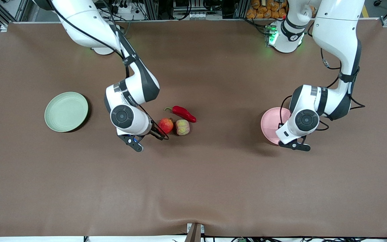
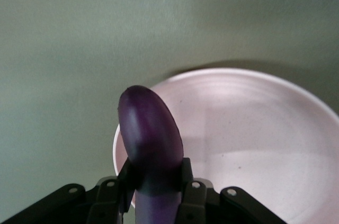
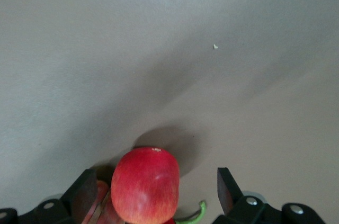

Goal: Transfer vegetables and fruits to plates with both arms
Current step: 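Lower the eggplant onto the pink plate while the right gripper grasps the apple, then place the apple on the green plate while the left gripper reaches the pepper, then grasp the red pepper with the left gripper while the right gripper withdraws, then carry the pepper toward the pink plate while the right gripper grasps the peach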

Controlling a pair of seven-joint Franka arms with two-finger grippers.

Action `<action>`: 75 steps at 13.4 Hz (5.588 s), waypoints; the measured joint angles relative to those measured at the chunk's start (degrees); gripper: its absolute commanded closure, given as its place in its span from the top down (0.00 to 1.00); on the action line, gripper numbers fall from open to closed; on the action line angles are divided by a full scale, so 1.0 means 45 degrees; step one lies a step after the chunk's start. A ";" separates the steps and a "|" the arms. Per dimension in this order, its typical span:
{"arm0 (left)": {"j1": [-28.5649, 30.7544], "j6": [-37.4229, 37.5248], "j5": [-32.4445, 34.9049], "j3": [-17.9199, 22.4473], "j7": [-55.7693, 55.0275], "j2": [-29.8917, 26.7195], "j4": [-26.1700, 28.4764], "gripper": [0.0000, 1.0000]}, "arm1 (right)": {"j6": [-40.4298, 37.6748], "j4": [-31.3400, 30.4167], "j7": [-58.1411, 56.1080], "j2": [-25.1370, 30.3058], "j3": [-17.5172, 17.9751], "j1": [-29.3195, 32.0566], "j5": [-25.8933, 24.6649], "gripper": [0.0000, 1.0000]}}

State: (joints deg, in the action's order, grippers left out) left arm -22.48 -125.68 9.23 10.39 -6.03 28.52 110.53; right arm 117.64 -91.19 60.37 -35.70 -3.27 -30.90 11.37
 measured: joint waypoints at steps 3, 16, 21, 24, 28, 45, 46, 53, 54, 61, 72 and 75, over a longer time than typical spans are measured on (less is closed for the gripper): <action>-0.0012 -0.0458 -0.0782 -0.0044 -0.0142 -0.0001 -0.0001 0.00 | 0.0320 0.0000 0.0467 -0.0309 0.0019 -0.0215 0.0600 1.00; -0.0097 -0.0731 -0.1333 -0.0315 -0.1275 0.0191 0.0070 1.00 | 0.1180 -0.0484 0.0959 -0.0851 -0.0026 -0.0669 0.1091 0.00; -0.0384 -0.0753 -0.1338 -0.0349 -0.1990 0.0065 -0.0246 1.00 | -0.2410 0.0278 -0.2117 0.0038 -0.0283 0.0678 0.1081 0.00; -0.0609 0.0251 -0.1345 -0.0390 -0.2620 -0.0516 -0.0844 1.00 | -0.4743 0.0351 -0.5278 0.1436 -0.0408 0.2529 0.0627 0.00; -0.1046 0.2423 -0.1453 -0.1343 -0.5519 -0.0844 -0.2603 1.00 | -0.5652 -0.0486 -0.8783 0.2234 -0.0514 0.4174 -0.0952 0.00; -0.7001 -0.1101 -0.2684 -0.2909 -2.5953 0.4312 -0.7037 1.00 | -0.5977 -0.2451 -1.6231 0.2747 -0.0795 0.8999 -0.1790 1.00; -0.7005 -0.1194 -0.2684 -0.2825 -2.6134 0.4508 -0.7047 1.00 | -0.6813 -0.1914 -1.6231 0.2796 -0.0782 0.8944 -0.1790 1.00; -0.7289 -0.1844 -0.2684 -0.2405 -2.6502 0.5199 -0.7115 0.00 | -0.9358 0.0028 -1.2573 0.2886 -0.0542 0.7141 -0.0716 1.00; -0.7381 -0.1923 -0.2684 -0.2338 -2.6645 0.5269 -0.7117 0.00 | -0.9437 0.0125 -1.1963 0.2886 -0.0535 0.6917 -0.0054 1.00; -0.7631 -0.0569 -0.2684 -0.2228 -2.6936 0.4730 -0.7636 0.00 | -0.9457 0.0735 -0.8166 0.2886 -0.0503 0.5841 0.2532 1.00; -0.3952 0.5583 -0.2683 -0.1975 -1.7786 0.1658 -0.7232 0.00 | -0.4379 0.0307 -0.1880 0.1932 -0.0432 0.1625 0.4216 1.00; -0.2516 0.6007 -0.2588 -0.1968 -1.4937 0.1420 -0.6564 0.00 | -0.1882 0.0237 0.0876 0.1056 -0.0412 0.0078 0.4219 1.00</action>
State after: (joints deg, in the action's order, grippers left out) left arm -33.81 -98.65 -2.42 1.54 -73.25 34.91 80.99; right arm 109.17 -90.12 64.31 -30.95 -5.13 -30.55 30.36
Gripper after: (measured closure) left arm 0.595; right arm 0.000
